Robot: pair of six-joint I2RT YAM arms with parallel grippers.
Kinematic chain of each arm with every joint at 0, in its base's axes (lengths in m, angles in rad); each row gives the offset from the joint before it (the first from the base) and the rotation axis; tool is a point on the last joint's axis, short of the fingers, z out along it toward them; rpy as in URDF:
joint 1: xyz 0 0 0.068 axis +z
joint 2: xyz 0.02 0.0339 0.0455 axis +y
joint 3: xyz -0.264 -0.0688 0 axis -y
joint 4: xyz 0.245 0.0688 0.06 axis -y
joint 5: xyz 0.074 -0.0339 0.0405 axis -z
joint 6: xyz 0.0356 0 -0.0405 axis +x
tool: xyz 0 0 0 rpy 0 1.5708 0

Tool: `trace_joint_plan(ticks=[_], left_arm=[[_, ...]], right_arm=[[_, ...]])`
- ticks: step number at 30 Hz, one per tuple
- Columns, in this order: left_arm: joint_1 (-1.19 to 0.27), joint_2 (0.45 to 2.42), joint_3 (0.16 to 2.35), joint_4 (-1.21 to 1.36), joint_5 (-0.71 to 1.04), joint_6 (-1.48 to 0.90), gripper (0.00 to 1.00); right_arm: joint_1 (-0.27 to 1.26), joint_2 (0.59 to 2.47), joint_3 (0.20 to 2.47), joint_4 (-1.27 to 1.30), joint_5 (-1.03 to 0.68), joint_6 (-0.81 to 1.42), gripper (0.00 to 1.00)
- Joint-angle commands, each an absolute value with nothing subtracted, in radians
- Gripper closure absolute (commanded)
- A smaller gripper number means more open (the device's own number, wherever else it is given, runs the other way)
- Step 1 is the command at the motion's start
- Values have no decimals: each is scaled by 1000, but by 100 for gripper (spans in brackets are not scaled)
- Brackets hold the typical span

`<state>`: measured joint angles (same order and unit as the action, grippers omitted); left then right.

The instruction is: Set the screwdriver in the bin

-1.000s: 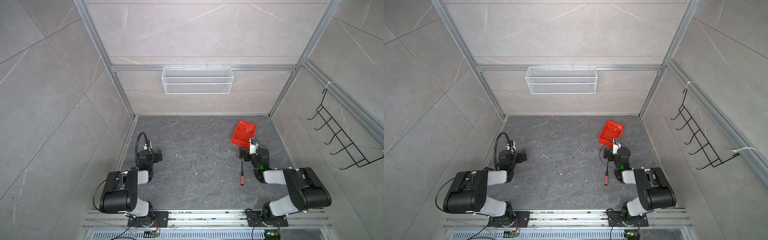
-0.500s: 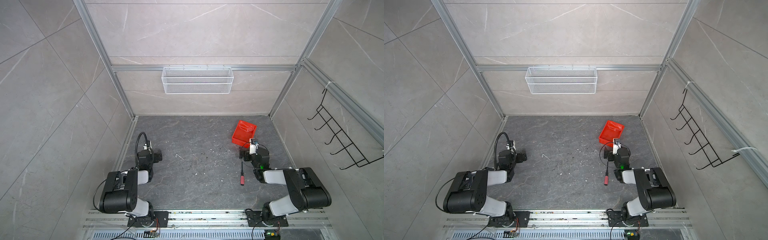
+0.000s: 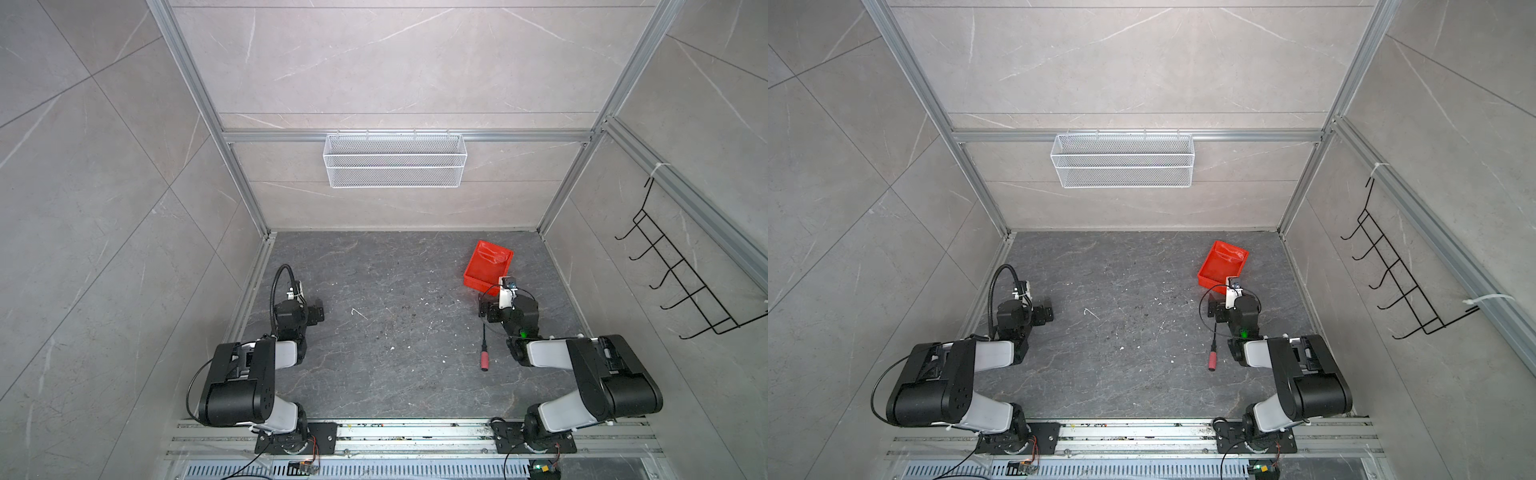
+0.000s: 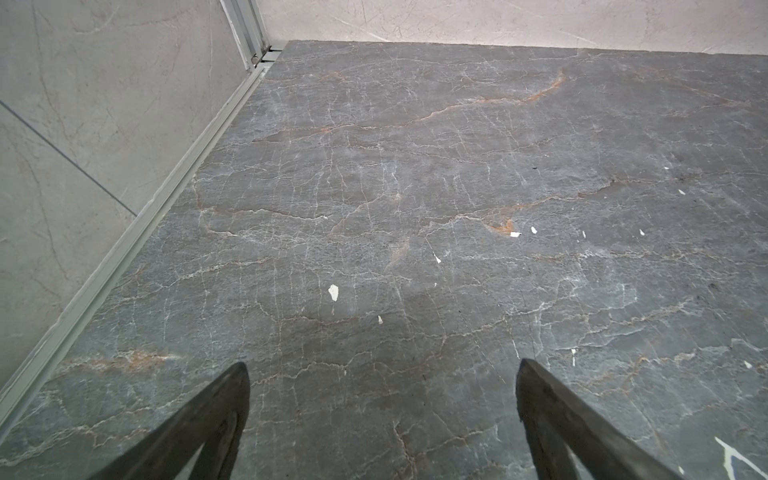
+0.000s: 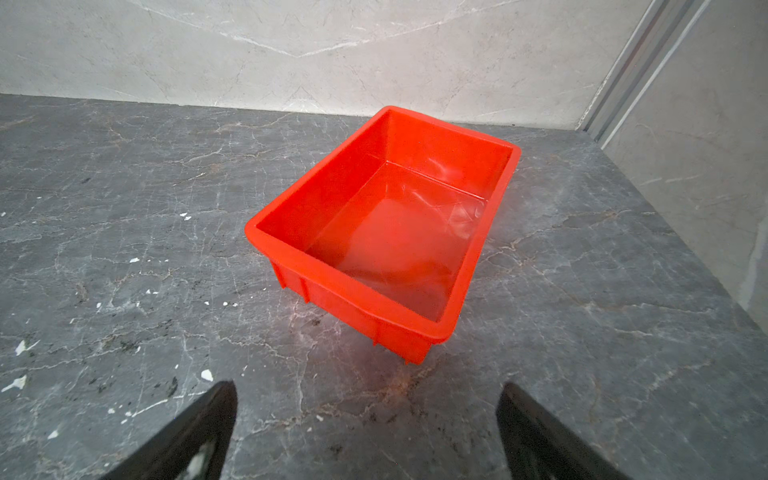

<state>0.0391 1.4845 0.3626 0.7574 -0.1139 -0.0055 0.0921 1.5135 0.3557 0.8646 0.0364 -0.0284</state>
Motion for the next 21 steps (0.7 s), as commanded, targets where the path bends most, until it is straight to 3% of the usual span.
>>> trace_joint_plan(ticks=[1,8,14,21], left_arm=[[40,1433,368,787,-147,-22,0],[-10,1241,386,591,-144,5,0],[-153,1104,454,389,-126,63,0],[-327,1023,509,241,-28,84,0]], right_arm=[[95,1506,361,871,30,-12,1],[95,1340,351,746,63,-2,1],[97,1151,399,487,72,65,1],[98,948,486,64,93,363,1]])
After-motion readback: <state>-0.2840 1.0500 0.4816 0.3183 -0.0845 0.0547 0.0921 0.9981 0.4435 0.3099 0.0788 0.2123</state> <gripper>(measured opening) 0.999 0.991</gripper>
